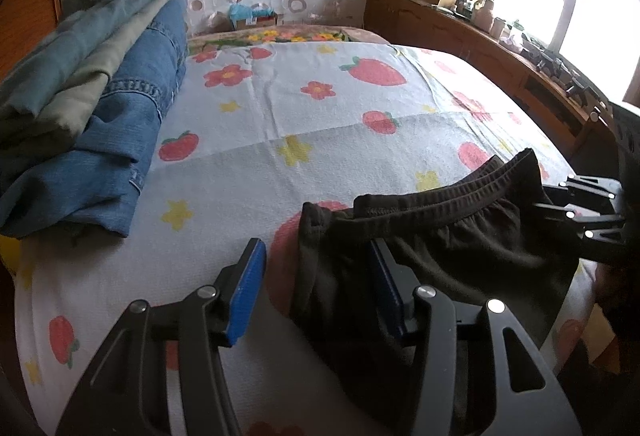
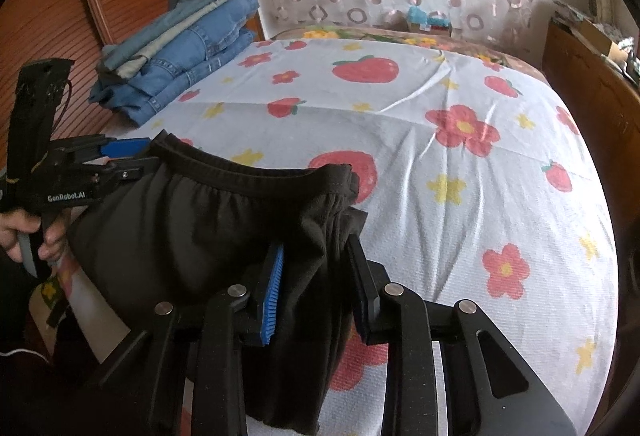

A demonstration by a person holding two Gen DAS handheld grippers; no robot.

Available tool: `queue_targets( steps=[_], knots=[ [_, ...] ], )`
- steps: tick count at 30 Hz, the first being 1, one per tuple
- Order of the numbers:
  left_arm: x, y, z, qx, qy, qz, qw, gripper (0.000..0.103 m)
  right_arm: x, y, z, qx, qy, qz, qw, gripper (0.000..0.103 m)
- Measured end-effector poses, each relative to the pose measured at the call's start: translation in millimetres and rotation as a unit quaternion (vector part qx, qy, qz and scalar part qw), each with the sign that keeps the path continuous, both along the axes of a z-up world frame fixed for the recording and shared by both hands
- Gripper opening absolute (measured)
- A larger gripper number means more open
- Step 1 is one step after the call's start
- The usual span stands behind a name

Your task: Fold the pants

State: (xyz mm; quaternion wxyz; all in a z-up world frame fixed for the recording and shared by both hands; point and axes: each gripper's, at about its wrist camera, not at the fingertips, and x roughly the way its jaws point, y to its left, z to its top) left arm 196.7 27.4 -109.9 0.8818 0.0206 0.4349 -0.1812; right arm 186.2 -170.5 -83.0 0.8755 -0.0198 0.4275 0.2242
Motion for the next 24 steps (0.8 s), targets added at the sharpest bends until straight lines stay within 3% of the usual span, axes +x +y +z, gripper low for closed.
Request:
queue_targets(
  steps=[19,24],
  knots=[
    [2.9,-3.3,-0.9,-0.027,0.005,0.0,0.9996,0.048,-0.4,-1.5,0.2,0.014,0.001,-0.002,1.0,0.028],
    [-0.6,-5.6,-0.4,-0.039,0.012,-0.011,0.9991,0.031,-0.7,-1.3,0.0,0.012,0.0,-0.001,1.0,0.028]
  ],
)
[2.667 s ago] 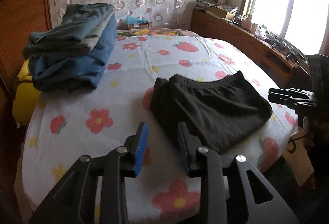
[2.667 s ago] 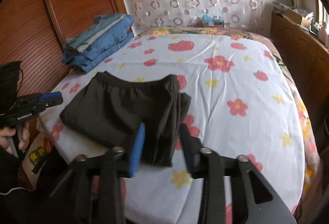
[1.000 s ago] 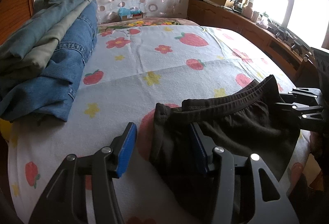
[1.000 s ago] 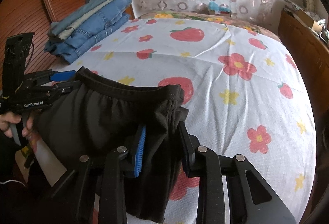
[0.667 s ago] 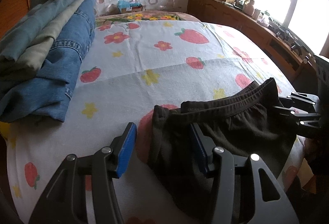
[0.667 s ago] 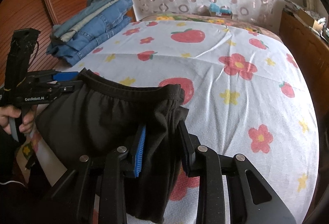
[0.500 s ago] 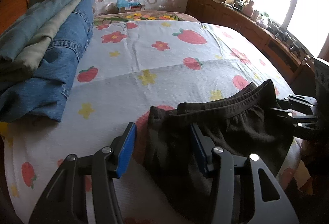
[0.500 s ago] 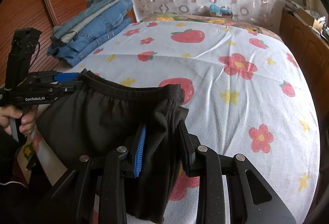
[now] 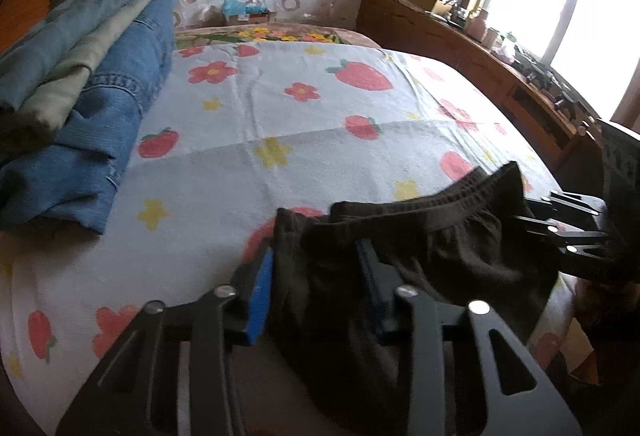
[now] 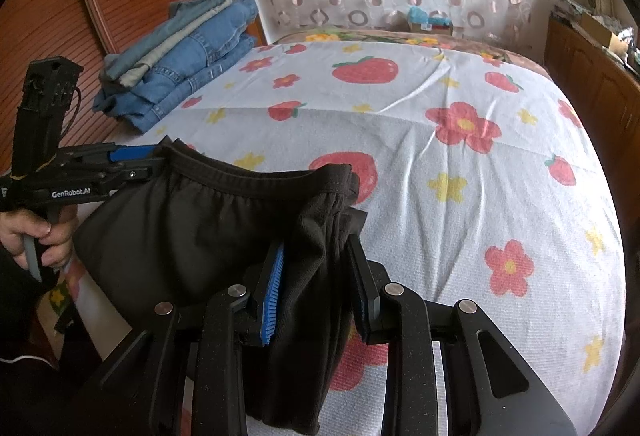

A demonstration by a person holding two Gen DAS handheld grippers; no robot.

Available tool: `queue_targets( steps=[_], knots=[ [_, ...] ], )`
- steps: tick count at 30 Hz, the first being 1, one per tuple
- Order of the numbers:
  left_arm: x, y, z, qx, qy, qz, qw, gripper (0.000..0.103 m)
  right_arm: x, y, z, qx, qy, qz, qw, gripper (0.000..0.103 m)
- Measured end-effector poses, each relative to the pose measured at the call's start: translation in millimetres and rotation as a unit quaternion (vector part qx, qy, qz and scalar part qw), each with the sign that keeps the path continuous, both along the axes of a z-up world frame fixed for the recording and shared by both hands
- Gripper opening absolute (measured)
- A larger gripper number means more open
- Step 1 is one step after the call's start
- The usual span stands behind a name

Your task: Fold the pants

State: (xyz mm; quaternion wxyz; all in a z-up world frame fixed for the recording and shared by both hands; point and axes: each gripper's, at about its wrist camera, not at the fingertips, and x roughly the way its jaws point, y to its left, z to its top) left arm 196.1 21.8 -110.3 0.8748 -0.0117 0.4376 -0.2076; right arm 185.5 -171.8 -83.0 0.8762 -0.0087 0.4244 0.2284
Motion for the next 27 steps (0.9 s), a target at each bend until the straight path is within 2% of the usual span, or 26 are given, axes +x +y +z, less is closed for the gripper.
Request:
queue_targets(
  steps=[4,5,6,8,10,27],
  knots=[
    [-5.5,-0.9,2.1,-0.008,-0.005,-0.002,1.0,0.017,0.2,-0.6,0.2,0.0,0.0,0.0,1.0,0.028],
    [-6.9,-0.5,3.4,-0.012,-0.007,-0.002,0.9999,0.013,0.1,-0.6,0.1,-0.002,-0.001,-0.001,1.0,0.026],
    [-8.2,-0.4,4.9,-0.016,-0.009,-0.003,0.9998,0.01,-0.2,-0.4,0.5,-0.004,-0.002,-0.001,1.0,0.02],
    [-12.7,0.0,9.9,-0.023,-0.015,-0.007,0.9996,0.009,-0.3,0.0,1.2,0.0,0.002,0.003,1.0,0.012],
    [-16.7,1.4,16.4,-0.034,-0.02,-0.009,0.9992,0.009,-1.1,-0.2,3.7,0.008,0.006,0.003,1.0,0.01],
    [-43.4,4.1,89.5,-0.048,-0.12,-0.014,0.9915,0.008,-34.9,7.3,79.8,0.012,-0.093,0.003,0.996,0.009]
  ],
)
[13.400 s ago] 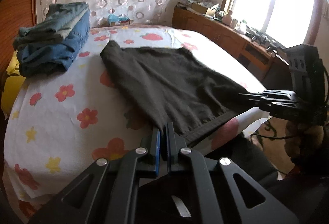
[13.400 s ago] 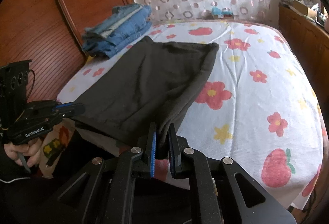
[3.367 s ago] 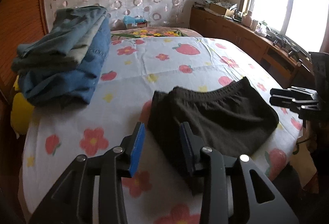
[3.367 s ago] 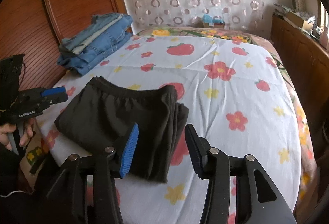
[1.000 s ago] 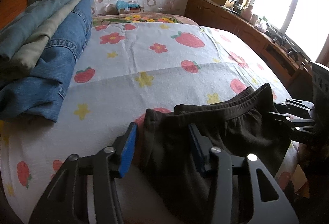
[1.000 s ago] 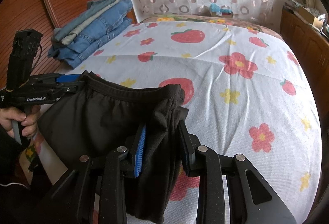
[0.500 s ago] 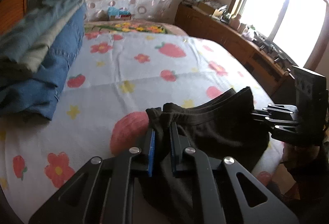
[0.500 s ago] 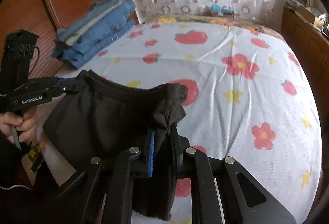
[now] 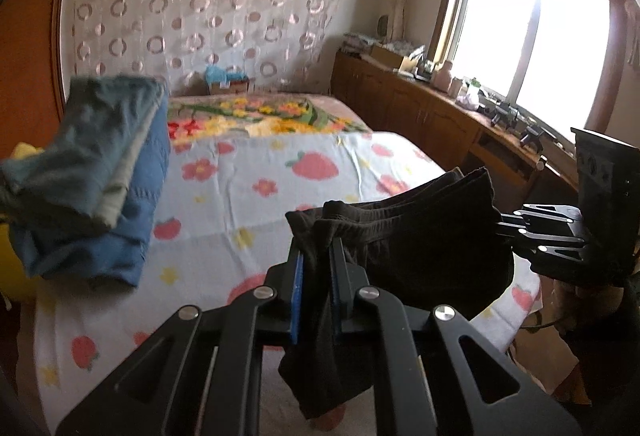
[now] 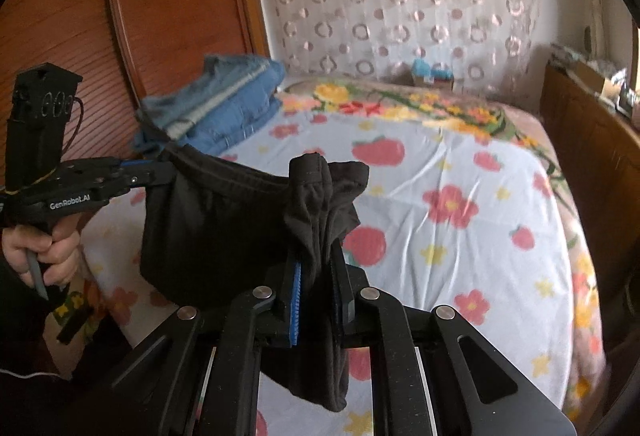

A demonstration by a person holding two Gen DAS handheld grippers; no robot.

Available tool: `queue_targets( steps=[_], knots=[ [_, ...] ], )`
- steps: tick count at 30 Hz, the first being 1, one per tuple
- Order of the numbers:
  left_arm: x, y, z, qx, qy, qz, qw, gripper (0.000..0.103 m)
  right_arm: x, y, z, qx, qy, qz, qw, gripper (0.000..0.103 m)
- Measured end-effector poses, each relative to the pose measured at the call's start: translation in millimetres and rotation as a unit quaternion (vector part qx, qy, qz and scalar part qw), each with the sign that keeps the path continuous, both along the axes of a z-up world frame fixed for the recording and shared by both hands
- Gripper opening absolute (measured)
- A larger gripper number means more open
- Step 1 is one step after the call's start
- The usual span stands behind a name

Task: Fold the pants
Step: 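Lift the folded black shorts off the sheet with both grippers pinching the waistband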

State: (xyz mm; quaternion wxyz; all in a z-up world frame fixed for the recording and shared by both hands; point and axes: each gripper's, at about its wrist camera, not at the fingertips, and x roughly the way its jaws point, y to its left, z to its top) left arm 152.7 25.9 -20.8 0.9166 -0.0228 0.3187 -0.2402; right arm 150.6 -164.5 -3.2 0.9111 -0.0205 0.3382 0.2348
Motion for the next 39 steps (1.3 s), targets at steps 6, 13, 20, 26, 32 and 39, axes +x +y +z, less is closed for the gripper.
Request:
queue_targets(
  steps=[6,13,20,26,32,39],
  knots=[
    [-4.2,3.6,29.3,-0.004,-0.038,0.004,0.9993,0.008,-5.1,2.1,31.5,-0.01,-0.038,0.001,0.999,0.009],
    [-7.1,12.0,54.6,-0.003,-0.068,0.013,0.9976,0.008,-6.0,8.2,65.0,-0.017,-0.075,0.004,0.997,0.009],
    [-4.3,25.7,68.2,-0.002,-0.083,0.029,0.9961,0.008,-1.7,20.6,91.3,-0.025,-0.103,0.019,0.994,0.009],
    [3.9,40.2,71.0,-0.003,-0.08,0.046,0.9957,0.008,15.7,32.6,96.7,-0.026,-0.104,0.033,0.994,0.009],
    [20.3,51.7,74.1,0.005,-0.076,0.062,0.9952,0.008,40.2,46.8,98.5,-0.031,-0.098,0.051,0.993,0.009],
    [43.2,63.6,81.0,0.01,-0.078,0.076,0.9941,0.008,70.9,59.5,105.4,-0.033,-0.099,0.066,0.992,0.009]
  ],
)
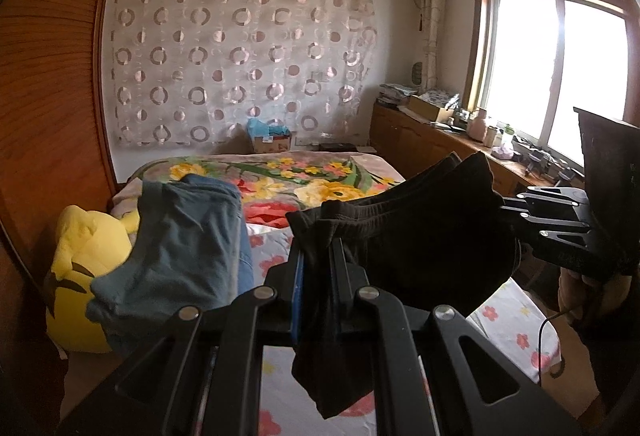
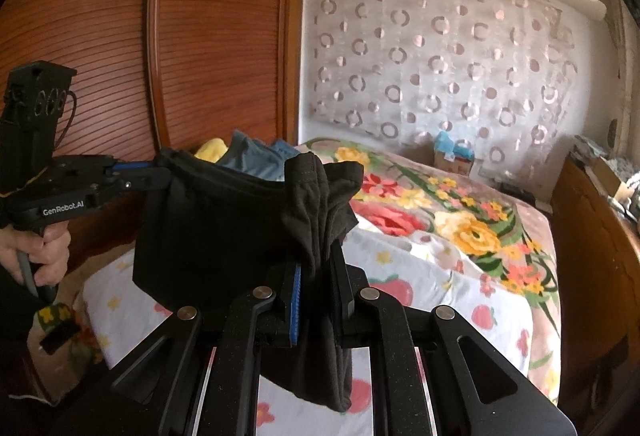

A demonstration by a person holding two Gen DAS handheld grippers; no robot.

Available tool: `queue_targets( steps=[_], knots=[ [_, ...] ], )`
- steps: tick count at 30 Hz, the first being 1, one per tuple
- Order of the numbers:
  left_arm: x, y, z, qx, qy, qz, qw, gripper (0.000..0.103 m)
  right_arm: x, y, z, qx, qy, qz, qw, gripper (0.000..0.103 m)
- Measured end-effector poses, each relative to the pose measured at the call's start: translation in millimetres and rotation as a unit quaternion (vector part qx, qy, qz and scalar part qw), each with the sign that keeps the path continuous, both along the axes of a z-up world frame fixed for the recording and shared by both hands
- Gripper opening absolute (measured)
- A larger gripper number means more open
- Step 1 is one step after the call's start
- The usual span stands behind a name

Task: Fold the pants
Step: 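Lift the folded black shorts off the sheet with both grippers pinching the waistband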

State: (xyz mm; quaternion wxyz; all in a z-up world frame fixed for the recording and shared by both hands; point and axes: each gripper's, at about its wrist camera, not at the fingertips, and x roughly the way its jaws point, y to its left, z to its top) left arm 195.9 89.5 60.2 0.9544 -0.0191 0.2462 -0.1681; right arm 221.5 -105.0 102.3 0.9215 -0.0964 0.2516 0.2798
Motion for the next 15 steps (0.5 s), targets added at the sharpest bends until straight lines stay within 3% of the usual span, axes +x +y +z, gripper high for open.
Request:
queue_targets(
  steps=[15],
  knots=[
    [31.2,19.5,5.0,0.016,-0.001,0.031,0.9994,0.008,63.3,22.1,4.8,0.001,-0.001,0.023,1.0,0.009]
  ],
)
